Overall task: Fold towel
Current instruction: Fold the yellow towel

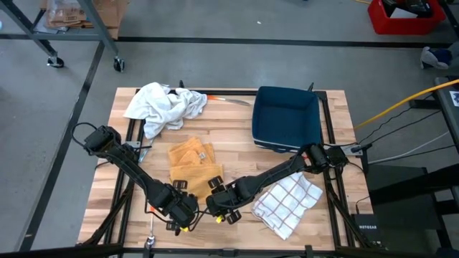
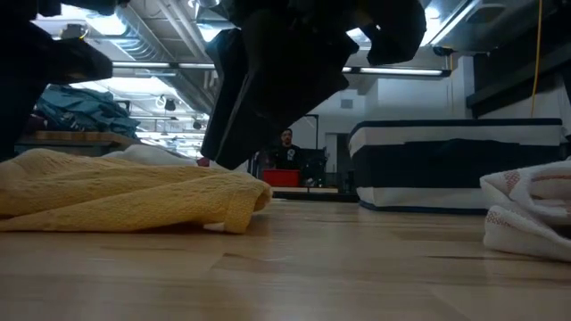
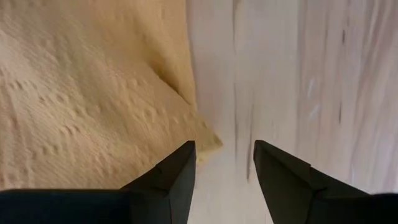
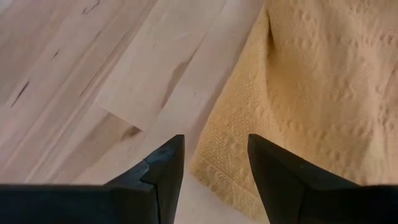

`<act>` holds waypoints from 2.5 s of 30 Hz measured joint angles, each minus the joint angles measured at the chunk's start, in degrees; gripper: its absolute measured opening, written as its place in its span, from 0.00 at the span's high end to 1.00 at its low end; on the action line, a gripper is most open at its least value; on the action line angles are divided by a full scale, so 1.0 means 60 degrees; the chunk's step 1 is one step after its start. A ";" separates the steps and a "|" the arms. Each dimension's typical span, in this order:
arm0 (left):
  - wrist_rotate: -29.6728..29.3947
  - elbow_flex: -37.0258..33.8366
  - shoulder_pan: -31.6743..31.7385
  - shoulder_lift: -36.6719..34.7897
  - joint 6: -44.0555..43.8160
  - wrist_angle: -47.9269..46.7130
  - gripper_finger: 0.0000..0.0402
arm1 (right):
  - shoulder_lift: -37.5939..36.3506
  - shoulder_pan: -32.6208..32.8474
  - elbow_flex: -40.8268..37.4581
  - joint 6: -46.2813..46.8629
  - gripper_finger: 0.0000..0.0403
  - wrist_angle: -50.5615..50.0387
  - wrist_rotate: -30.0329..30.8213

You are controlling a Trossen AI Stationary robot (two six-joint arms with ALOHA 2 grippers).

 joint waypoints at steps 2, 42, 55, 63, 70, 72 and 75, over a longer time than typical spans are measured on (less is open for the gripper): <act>-0.0165 -0.0006 -0.0002 0.0048 0.0000 0.0024 0.61 | 0.0000 0.0000 -0.0138 0.0000 0.55 0.0120 -0.0004; -0.1371 -0.2044 0.0038 0.0132 -0.3433 0.2590 0.93 | 0.0007 -0.0303 -0.1545 0.0040 0.91 0.1653 0.0353; -0.0770 -0.0958 -0.0374 0.0186 -0.3672 0.2742 0.98 | -0.0018 0.0569 -0.0761 0.0535 0.98 -0.0572 0.0178; -0.0581 0.0093 -0.0763 0.0186 -0.3741 0.2840 0.99 | -0.0018 0.1253 0.0934 0.0532 0.98 -0.2007 0.0360; -0.0600 0.1155 -0.0997 0.0168 -0.3527 0.2715 0.99 | -0.0018 0.1385 0.2509 0.0497 0.97 -0.2738 0.1536; -0.0629 0.1414 -0.1016 0.0160 -0.3499 0.2345 0.98 | -0.0018 0.1331 0.2877 0.0308 0.96 -0.2743 0.1907; -0.0776 0.1796 -0.1037 0.0154 -0.3791 0.1342 0.99 | -0.0018 0.1170 0.3154 -0.0029 0.96 -0.2604 0.2400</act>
